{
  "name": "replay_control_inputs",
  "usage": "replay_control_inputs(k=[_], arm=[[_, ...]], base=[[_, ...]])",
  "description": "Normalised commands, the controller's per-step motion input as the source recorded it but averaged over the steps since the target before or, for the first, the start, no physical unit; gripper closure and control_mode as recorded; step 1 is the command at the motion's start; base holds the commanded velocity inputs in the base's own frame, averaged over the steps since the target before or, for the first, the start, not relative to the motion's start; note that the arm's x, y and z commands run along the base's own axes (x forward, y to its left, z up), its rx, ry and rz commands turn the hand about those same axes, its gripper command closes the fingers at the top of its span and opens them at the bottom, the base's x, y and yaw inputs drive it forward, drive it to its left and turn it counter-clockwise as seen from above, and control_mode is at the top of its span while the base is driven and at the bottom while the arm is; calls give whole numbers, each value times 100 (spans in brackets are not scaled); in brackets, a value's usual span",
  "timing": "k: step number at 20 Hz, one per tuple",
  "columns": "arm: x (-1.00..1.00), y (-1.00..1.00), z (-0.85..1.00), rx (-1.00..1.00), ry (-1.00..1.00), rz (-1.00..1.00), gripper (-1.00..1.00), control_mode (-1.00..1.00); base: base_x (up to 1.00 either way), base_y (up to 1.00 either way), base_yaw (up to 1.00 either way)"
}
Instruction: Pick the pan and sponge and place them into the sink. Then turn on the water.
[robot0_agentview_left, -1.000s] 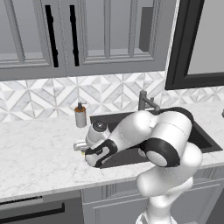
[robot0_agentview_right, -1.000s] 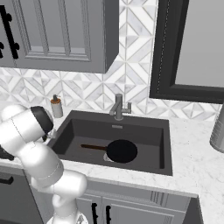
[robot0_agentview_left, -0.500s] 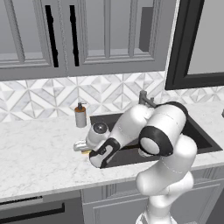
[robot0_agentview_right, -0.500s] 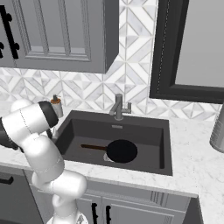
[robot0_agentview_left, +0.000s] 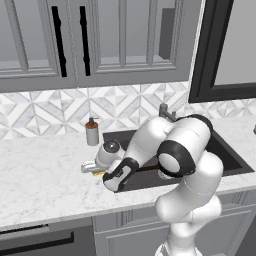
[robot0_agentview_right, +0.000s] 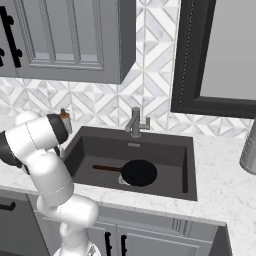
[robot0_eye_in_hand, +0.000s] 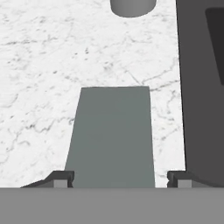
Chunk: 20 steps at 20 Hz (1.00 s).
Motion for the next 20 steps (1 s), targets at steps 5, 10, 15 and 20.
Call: replay_control_inputs(k=[5, 10, 15, 20], arm=[[3, 23, -19, 0, 0, 0, -100, -100], [8, 25, -29, 0, 0, 0, -100, -100], [6, 27, -39, 0, 3, 0, -100, -100], [2, 33, -73, -2, 7, 0, -100, -100]], base=[[0, 0, 0], [0, 0, 0], [0, 0, 0], [0, 0, 0]])
